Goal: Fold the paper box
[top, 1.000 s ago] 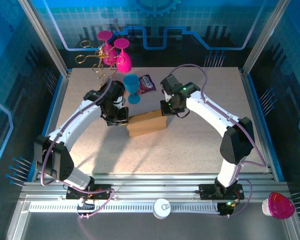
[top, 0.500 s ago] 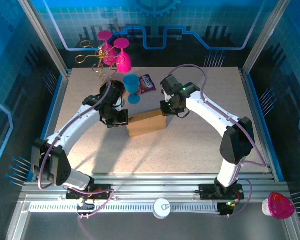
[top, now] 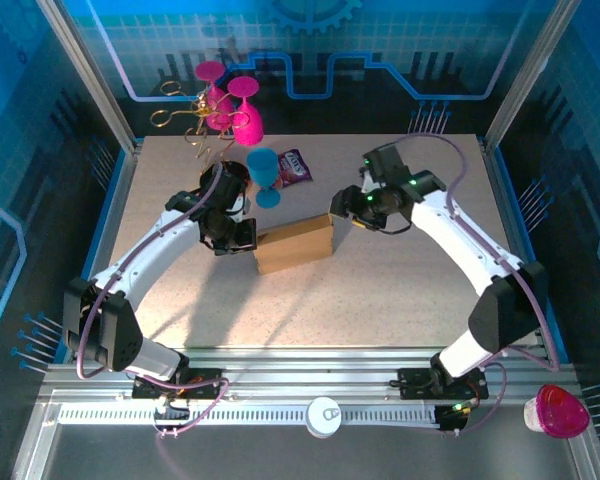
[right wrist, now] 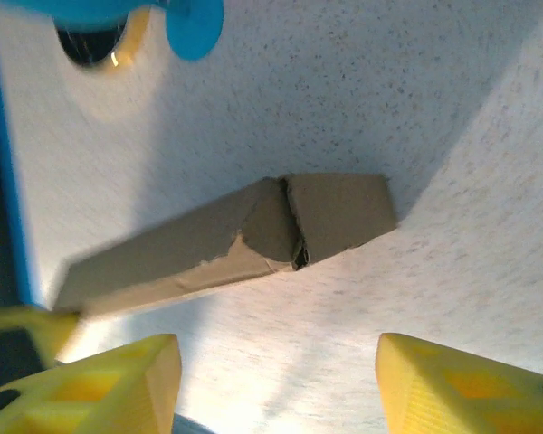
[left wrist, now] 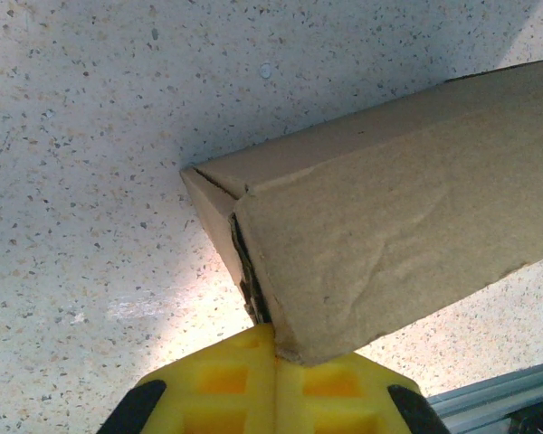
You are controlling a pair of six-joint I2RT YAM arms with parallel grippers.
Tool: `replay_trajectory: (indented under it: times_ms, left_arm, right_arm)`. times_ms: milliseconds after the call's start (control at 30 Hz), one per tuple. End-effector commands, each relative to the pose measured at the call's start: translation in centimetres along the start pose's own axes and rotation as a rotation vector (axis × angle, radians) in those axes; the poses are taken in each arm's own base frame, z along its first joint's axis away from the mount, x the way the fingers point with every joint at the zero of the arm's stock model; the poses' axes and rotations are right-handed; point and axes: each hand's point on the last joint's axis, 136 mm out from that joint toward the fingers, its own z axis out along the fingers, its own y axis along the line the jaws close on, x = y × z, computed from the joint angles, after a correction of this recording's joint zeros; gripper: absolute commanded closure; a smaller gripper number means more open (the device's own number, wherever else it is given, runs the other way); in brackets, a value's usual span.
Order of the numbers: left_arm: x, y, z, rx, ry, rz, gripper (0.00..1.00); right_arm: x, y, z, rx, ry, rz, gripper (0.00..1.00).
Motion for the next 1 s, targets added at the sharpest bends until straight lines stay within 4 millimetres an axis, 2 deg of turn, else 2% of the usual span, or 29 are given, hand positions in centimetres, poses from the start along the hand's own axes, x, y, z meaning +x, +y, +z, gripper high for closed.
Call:
replay_trajectory:
  times_ms: [0,133,233,567,733,800,933,967]
  left_arm:
    - [0.8,0.9,0.8,-0.044,0.045,-0.003,1.0]
    - [0.7,0.9,0.8,-0.044,0.045,0.001,1.0]
    - [0.7,0.9,0.8,-0.046,0.046,0.003,1.0]
    - [0.5,0.7,0.8,-0.044,0.046,0.003,1.0]
    - [0.3,0.6,0.7,-0.043,0.044,0.001,1.0]
    - [0.3,0.6,0.7,-0.041,0.042,0.002,1.0]
    - [0.1,0.4,0.4,-0.036,0.036,0.004,1.0]
    - [0.1,0.3,0.3,-0.035,0.035,0.003,0.95]
  right_arm:
    - [-0.2,1.8,0.8,-0.221,0.025,0.38,0.37]
    - [-1.6,3.2,1.6,-0.381,0.004,0.572,0.35]
    - [-1.6,3.4,2.3,-0.403,0.038,0.642,0.35]
    - [0.5,1.5,5.3,-0.346,0.142,0.722,0.36]
    - [1.3,0.4,5.7,-0.299,0.158,0.722,0.36]
    - [1.2,0.3,6.1,-0.298,0.156,0.723,0.39]
    - [1.0,0.0,6.7,-0.293,0.155,0.722,0.5]
    - [1.0,-0.2,6.8,-0.287,0.153,0.722,0.54]
